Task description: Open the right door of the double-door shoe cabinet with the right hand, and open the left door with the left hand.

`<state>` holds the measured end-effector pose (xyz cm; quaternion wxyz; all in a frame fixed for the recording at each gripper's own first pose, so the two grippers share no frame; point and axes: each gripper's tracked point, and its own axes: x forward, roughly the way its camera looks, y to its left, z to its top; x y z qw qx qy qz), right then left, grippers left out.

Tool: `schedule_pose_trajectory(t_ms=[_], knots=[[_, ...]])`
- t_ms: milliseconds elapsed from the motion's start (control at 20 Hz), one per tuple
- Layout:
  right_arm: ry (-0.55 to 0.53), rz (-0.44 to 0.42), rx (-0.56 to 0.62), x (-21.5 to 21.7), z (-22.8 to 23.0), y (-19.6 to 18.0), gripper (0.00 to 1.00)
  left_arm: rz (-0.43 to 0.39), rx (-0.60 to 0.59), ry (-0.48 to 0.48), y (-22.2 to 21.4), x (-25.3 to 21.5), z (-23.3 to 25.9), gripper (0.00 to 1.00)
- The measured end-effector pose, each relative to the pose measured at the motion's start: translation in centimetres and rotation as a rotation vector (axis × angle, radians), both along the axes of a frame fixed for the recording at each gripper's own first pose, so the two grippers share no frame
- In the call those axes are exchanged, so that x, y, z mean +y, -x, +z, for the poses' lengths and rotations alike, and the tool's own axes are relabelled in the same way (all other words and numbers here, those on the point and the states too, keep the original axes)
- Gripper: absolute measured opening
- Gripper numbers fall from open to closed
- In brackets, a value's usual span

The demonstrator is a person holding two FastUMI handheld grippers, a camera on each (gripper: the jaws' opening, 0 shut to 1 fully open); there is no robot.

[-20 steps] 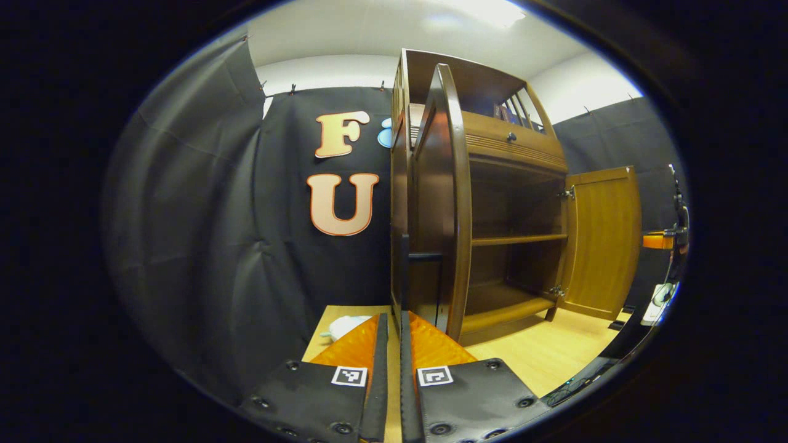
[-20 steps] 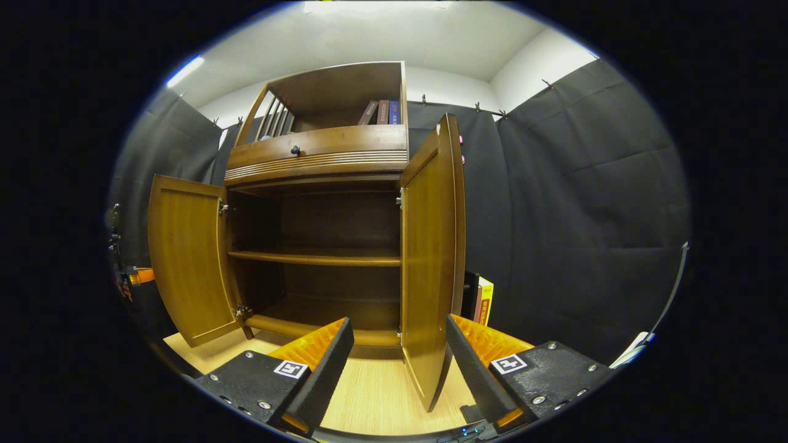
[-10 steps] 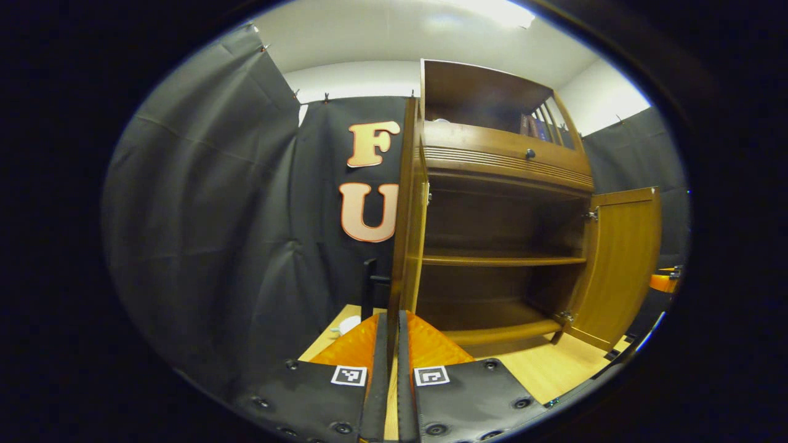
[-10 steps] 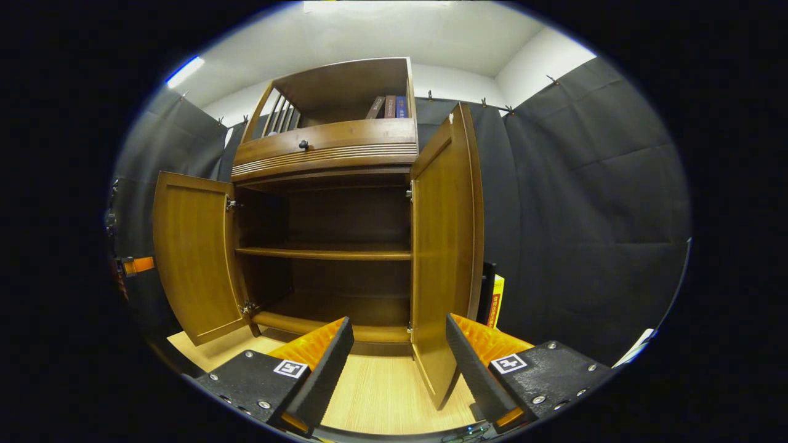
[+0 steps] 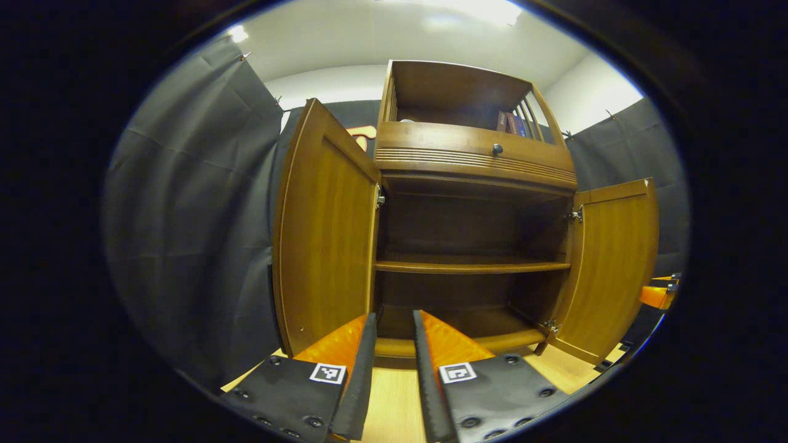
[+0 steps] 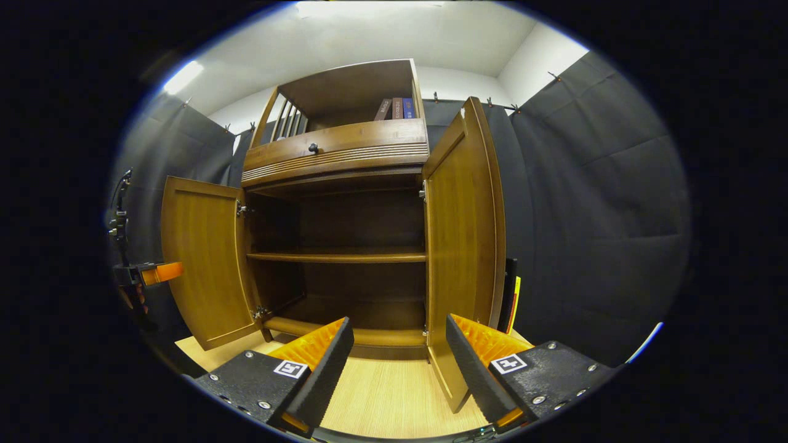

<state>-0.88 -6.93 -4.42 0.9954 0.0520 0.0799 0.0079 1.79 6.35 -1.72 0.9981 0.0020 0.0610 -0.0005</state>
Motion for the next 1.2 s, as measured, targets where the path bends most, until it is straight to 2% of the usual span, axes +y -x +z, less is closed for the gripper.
schedule_pose_trajectory(t_ms=[50,150,300,400,550,600,700,800,850,900,950,1050,1100,1150,1200], knots=[[-0.004,0.003,-0.001,0.0,0.1,-0.1,0.99,-0.002,-0.010,-0.003,0.0,-0.3,0.1,0.52],[-0.008,0.005,-0.003,-0.1,0.0,-0.2,0.99,-0.002,-0.017,-0.026,-0.2,-0.7,0.2,0.65],[-0.009,0.006,-0.012,-0.2,0.1,-0.4,0.99,-0.006,-0.028,-0.030,-0.5,-1.2,0.4,0.66],[-0.005,0.006,-0.018,-0.3,0.3,-0.6,0.99,0.002,-0.031,-0.020,-0.7,-1.3,0.4,0.77],[0.000,0.011,-0.019,-0.5,0.1,-0.6,0.99,0.067,-0.020,-0.005,-1.0,-0.1,0.0,0.99],[0.003,0.013,-0.018,-0.5,0.1,-0.6,0.92,0.070,-0.009,0.005,-1.1,-0.2,-0.5,0.94],[0.004,0.021,-0.023,-0.4,0.2,-0.9,0.92,0.074,0.005,0.016,-1.0,-0.2,-1.0,0.94],[0.009,0.026,-0.022,-0.3,0.1,-1.1,0.92,0.089,-0.001,-0.013,-1.1,0.2,-1.0,0.97],[0.010,0.027,-0.024,-0.2,0.2,-1.3,0.99,0.099,-0.006,-0.036,-1.1,0.6,-1.1,0.94],[0.007,0.029,-0.023,-0.1,0.1,-1.4,0.99,0.100,-0.008,-0.050,-1.2,0.6,-1.0,0.94],[0.002,0.032,-0.021,-0.1,0.0,-1.5,0.92,0.097,-0.008,-0.054,-1.2,0.4,-1.2,0.94],[-0.001,0.034,-0.018,-0.1,-0.2,-1.5,0.92,0.087,-0.010,-0.051,-1.4,0.1,-1.2,0.94],[0.000,0.033,-0.016,-0.3,-0.3,-1.5,0.99,0.089,-0.010,-0.050,-1.5,0.1,-1.2,0.94],[0.001,0.032,-0.016,-0.3,-0.3,-1.5,0.99,0.088,-0.009,-0.049,-1.5,0.0,-1.3,0.94],[0.003,0.030,-0.015,-0.3,-0.3,-1.6,0.92,0.087,-0.010,-0.048,-1.6,-0.1,-1.4,0.94]])
